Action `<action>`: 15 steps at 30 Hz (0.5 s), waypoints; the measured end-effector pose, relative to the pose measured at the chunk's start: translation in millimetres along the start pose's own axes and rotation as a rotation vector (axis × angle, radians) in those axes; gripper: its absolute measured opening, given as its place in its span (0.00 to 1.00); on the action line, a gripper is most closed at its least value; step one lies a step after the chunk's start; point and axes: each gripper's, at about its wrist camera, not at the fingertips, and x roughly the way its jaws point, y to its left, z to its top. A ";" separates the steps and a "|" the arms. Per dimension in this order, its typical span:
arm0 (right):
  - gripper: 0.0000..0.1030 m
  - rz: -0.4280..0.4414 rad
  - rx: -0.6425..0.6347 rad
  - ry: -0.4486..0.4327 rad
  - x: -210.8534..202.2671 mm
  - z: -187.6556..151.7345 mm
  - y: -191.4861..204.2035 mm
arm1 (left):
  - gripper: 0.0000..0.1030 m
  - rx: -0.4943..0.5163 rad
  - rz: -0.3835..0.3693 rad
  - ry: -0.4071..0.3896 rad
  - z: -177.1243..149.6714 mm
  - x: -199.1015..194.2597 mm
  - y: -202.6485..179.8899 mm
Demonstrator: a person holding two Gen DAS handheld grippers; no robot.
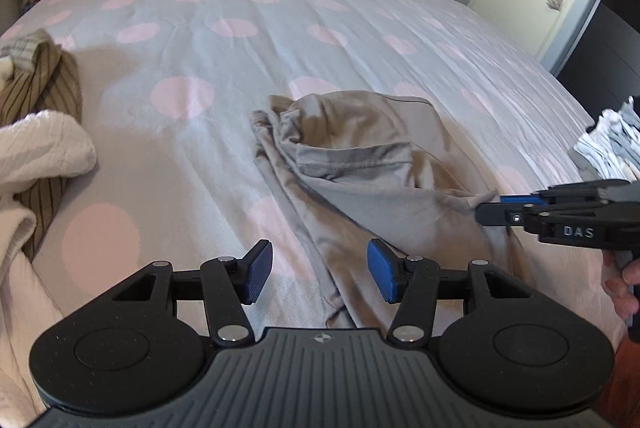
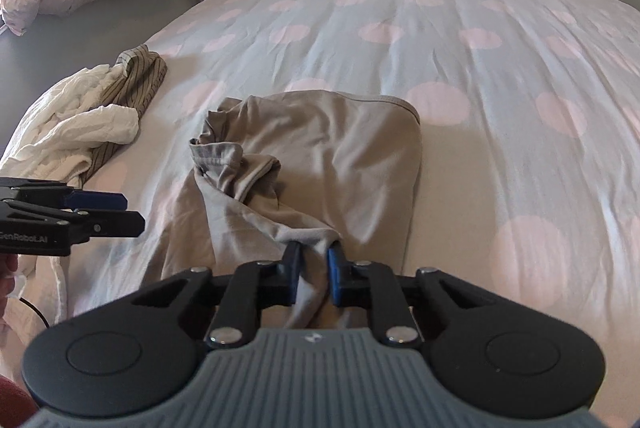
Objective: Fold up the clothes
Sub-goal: 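Release the shirt with the right tool and move it back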
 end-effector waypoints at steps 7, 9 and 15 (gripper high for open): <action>0.04 0.100 -0.116 -0.083 -29.6 -10.1 37.2 | 0.49 -0.088 0.034 -0.007 -7.4 -10.2 9.8; 0.04 0.141 -0.167 -0.093 -35.7 -16.8 51.7 | 0.49 -0.116 0.042 -0.014 -9.7 -16.4 11.8; 0.03 0.211 -0.350 -0.041 -29.6 -48.2 94.2 | 0.49 -0.226 0.044 0.001 -30.0 -33.8 23.3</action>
